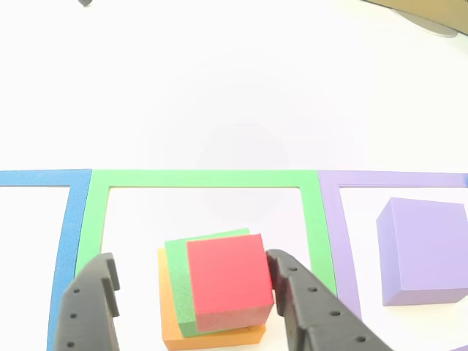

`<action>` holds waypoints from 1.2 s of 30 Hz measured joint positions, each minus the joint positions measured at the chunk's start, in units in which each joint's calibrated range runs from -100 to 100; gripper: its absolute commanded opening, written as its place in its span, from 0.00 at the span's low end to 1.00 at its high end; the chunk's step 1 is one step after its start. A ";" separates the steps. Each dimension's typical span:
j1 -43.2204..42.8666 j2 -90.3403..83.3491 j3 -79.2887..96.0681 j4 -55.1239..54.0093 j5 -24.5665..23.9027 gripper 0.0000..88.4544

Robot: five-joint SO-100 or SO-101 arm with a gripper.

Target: Tower of hanoi

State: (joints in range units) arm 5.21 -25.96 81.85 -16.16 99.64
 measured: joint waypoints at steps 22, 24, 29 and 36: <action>5.97 -13.17 -12.48 22.41 0.36 0.01; 8.43 -14.01 -16.38 28.54 0.36 0.01; 14.51 -14.94 -27.45 45.95 0.36 0.01; 20.60 -13.85 -50.20 71.83 0.36 0.04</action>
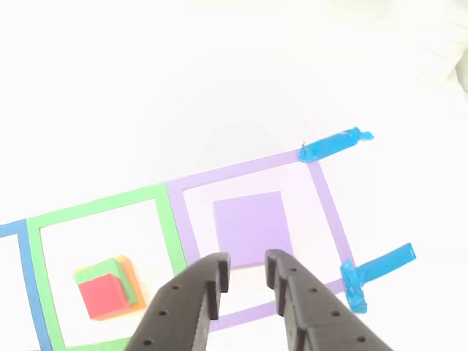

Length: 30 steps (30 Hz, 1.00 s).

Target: Tower of hanoi

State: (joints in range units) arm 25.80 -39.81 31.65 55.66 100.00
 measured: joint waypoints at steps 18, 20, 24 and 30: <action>20.71 9.62 -38.07 37.81 0.00 0.50; 21.88 9.71 -35.33 36.20 0.00 0.51; 22.70 8.70 -25.41 27.49 0.00 0.50; 20.36 5.91 -0.97 2.50 0.00 0.52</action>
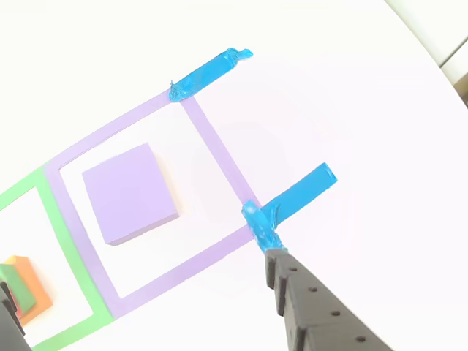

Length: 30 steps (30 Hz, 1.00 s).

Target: Tower of hanoi

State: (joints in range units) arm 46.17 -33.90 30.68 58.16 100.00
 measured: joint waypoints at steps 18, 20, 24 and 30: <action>1.05 6.25 35.50 -55.22 0.00 0.52; 0.12 9.12 37.10 -60.62 0.00 0.52; -1.52 15.53 37.72 -70.54 0.00 0.51; -3.74 27.52 37.72 -84.40 0.00 0.51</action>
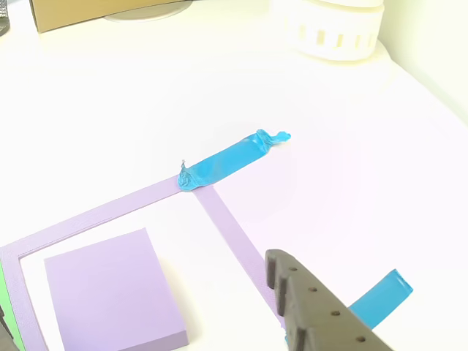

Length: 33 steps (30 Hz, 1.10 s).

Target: Tower of hanoi

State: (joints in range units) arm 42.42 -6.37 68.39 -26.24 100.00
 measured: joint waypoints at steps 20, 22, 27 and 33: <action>-2.81 23.30 -5.67 -22.09 0.00 0.49; -3.63 24.91 -7.26 -22.09 0.00 0.48; -3.16 27.02 -9.30 -22.41 0.00 0.46; -5.03 28.03 -9.65 -23.06 0.00 0.44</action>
State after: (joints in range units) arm 37.39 21.65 58.74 -49.29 100.00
